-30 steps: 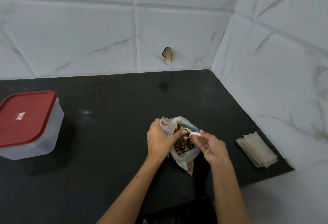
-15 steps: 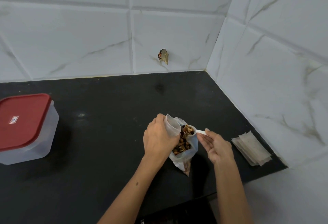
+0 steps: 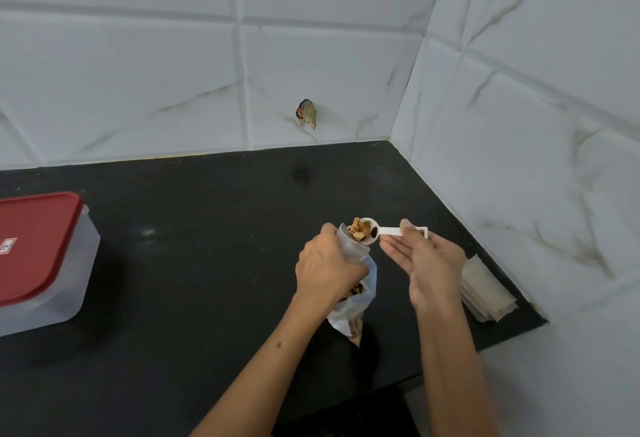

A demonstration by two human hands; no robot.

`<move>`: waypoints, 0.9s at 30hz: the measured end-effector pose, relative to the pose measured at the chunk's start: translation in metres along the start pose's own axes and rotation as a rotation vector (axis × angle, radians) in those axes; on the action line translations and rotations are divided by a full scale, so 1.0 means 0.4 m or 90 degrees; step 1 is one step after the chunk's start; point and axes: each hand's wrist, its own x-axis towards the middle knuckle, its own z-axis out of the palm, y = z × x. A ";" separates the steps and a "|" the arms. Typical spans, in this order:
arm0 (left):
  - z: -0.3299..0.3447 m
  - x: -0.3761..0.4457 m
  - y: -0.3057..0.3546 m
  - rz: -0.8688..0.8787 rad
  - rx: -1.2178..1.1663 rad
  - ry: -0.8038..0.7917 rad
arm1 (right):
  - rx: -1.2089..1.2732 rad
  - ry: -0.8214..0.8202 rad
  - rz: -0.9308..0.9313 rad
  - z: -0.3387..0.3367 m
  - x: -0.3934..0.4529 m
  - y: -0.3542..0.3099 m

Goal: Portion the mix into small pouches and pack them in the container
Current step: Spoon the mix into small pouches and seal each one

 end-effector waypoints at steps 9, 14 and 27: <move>0.012 0.008 -0.006 0.019 -0.083 -0.002 | -0.351 -0.114 -0.313 -0.016 -0.012 0.025; 0.014 0.015 -0.017 0.039 -0.203 -0.007 | -0.489 -0.259 -0.481 -0.033 -0.027 0.001; -0.004 0.010 -0.024 0.143 -0.308 0.057 | -0.453 -0.283 -0.604 -0.007 -0.037 -0.004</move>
